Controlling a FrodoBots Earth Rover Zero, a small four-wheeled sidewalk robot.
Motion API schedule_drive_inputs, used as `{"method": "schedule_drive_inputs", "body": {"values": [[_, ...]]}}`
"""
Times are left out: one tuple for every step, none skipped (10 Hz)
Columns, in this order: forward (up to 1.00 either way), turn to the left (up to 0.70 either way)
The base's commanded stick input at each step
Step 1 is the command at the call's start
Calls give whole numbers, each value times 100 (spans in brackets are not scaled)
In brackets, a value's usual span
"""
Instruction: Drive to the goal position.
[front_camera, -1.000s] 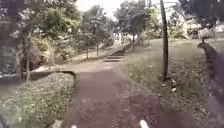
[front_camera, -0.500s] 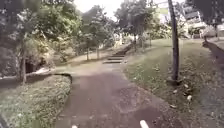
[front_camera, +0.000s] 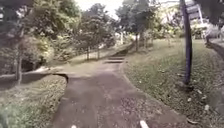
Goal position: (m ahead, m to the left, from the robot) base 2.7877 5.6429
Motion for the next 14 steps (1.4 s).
{"method": "schedule_drive_inputs", "body": {"values": [[85, 3], [85, 21], [85, 31], [85, 27], [85, 11], [85, 1], [85, 1], [85, 21], [85, 34], [85, 34], [85, 34], [85, 16], [85, 3], [85, 0]]}}
